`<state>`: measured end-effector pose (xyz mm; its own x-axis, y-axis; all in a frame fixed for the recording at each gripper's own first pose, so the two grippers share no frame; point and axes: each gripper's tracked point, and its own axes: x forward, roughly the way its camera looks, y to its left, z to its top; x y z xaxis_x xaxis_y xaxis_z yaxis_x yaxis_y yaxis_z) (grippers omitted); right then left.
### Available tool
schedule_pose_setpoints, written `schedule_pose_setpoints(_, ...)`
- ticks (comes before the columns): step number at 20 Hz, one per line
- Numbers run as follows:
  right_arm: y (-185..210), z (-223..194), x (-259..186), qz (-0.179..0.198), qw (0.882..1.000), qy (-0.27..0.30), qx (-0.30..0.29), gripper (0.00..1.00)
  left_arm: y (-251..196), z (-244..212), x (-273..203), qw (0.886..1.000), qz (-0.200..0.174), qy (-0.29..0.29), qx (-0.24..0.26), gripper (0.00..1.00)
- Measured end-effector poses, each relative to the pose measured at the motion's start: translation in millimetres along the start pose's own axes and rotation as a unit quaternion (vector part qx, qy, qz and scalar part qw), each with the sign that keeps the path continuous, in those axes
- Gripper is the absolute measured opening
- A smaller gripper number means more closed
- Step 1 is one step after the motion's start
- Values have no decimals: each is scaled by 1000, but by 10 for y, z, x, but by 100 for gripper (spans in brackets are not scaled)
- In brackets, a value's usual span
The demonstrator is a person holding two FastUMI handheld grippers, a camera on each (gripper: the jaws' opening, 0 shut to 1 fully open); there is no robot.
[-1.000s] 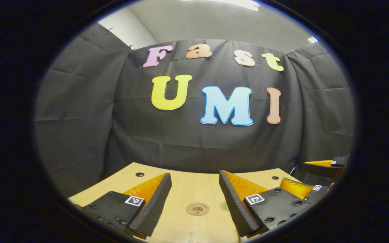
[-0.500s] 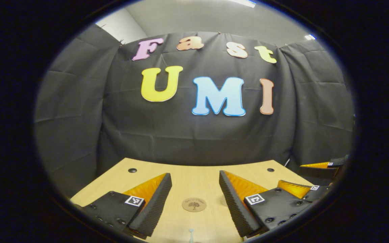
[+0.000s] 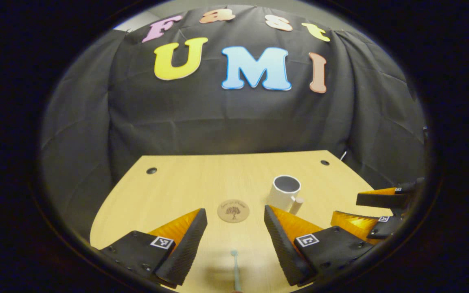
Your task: Put the toothbrush and toothpaste on the desktop into the cup, then pick up the cup and place it on the coaster on the desktop.
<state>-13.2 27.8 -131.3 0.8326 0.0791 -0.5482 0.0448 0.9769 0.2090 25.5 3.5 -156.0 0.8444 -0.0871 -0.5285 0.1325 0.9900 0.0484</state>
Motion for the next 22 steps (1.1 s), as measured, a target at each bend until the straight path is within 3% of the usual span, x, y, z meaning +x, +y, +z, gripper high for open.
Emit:
schedule_pose_setpoints(3, 35, -260, 73, 9, 998, 65, 25, 90, -7, -429, 151, 996, -4, 86, -24, 93)
schedule_pose_setpoints(6, 32, -516, 185, 10, 993, 114, 41, 90, 13, -852, 233, 985, -1, 169, -38, 95)
schedule_pose_setpoints(11, 80, -802, 267, 19, 984, 169, 49, 91, 61, -1260, 232, 970, 6, 238, -48, 94)
schedule_pose_setpoints(16, 143, -1031, 357, 26, 972, 230, 53, 91, 26, -1658, 241, 946, -1, 314, -83, 96)
schedule_pose_setpoints(22, 150, -1292, 451, 21, 955, 289, 59, 92, 48, -1938, 204, 923, 8, 377, -77, 95)
